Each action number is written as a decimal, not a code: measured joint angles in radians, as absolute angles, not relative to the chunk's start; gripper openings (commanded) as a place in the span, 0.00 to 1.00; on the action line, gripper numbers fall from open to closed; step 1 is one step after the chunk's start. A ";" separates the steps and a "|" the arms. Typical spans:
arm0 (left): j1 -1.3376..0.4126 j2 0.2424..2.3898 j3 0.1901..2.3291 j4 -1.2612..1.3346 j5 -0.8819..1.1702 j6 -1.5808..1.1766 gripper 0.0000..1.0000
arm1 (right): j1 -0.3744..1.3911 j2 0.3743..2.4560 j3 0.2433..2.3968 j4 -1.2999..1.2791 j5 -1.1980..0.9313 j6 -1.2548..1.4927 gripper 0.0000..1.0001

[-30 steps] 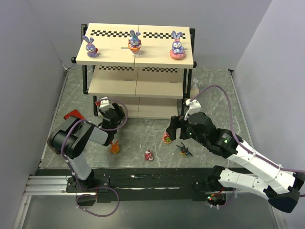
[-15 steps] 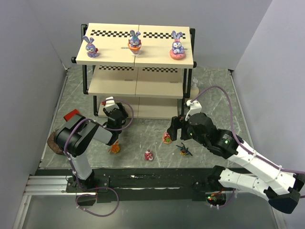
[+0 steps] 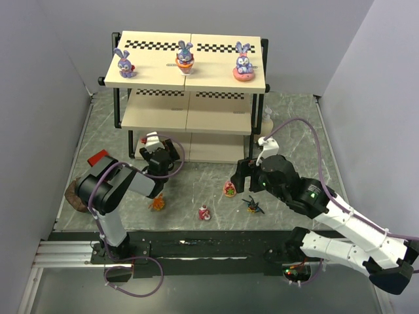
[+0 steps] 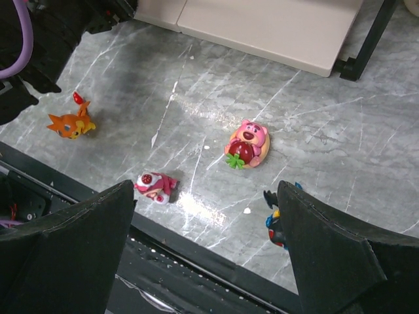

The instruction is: Place and organize the plastic toys onto the shelf

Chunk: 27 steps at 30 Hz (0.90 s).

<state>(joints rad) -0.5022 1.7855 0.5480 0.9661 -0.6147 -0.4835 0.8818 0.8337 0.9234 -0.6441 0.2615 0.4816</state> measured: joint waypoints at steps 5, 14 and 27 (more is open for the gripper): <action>-0.502 1.779 0.548 0.960 -0.612 -0.487 0.90 | 0.876 0.832 0.923 -0.643 0.261 0.482 0.96; -0.503 1.678 0.511 0.939 -0.598 -0.488 0.79 | 0.876 0.819 0.907 -0.643 0.247 0.482 0.96; -0.480 1.648 0.483 0.945 -0.565 -0.509 0.43 | 0.870 0.805 0.891 -0.640 0.242 0.487 0.96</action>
<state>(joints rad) -0.4805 1.6482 0.4828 0.9455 -0.5648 -0.5087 0.8703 0.8047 0.8909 -0.6395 0.2417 0.4866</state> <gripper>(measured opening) 0.502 0.957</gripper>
